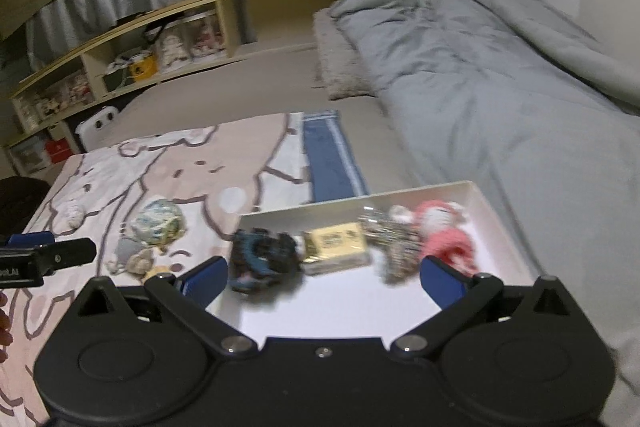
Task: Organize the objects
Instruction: 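Lift both tools from the box and move toward the toys on the blanket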
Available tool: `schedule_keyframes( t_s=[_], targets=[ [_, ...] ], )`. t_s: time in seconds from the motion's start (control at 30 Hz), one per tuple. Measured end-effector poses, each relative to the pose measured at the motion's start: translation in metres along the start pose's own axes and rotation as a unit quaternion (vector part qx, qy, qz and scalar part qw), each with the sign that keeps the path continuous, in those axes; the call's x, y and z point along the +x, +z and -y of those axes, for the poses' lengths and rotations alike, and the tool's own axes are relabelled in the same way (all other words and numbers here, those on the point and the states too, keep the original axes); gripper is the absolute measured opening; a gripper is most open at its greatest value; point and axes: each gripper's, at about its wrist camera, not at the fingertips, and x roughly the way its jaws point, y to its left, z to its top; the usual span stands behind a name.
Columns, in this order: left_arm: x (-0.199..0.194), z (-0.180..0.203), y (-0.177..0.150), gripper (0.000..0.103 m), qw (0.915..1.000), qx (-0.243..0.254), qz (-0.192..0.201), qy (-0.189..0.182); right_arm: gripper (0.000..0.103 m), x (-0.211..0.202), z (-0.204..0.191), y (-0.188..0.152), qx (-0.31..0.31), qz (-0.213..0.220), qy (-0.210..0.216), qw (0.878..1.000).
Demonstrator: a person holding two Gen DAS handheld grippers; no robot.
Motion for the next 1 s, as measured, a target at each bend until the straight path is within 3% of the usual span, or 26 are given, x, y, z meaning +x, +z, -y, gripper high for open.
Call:
schedule_keyframes(
  t_s=[0.33, 0.5, 0.77, 0.83, 1.0],
  targets=[
    [0.008, -0.064, -0.004, 0.103, 0.9988, -0.023, -0.002, 0.043, 0.103, 0.038, -0.069, 0.002, -0.029, -0.008, 0.057, 0.998],
    [0.017, -0.088, -0.006, 0.103, 0.9986, -0.028, 0.004, 0.044, 0.103, 0.061, -0.092, -0.002, -0.038, -0.020, 0.061, 0.997],
    [0.044, -0.104, -0.009, 0.099, 0.9997, 0.008, 0.025, -0.003, 0.103, 0.101, -0.114, -0.012, -0.041, -0.037, 0.068, 0.996],
    [0.052, -0.103, -0.011, 0.096, 0.9992, 0.030, 0.022, -0.017, 0.093, 0.111, -0.121, -0.016, -0.065, -0.045, 0.074, 0.994],
    [0.079, -0.106, -0.020, 0.081, 0.9982, 0.048, -0.007, -0.036, 0.083, 0.132, -0.134, -0.028, -0.121, -0.057, 0.087, 0.987]
  ],
)
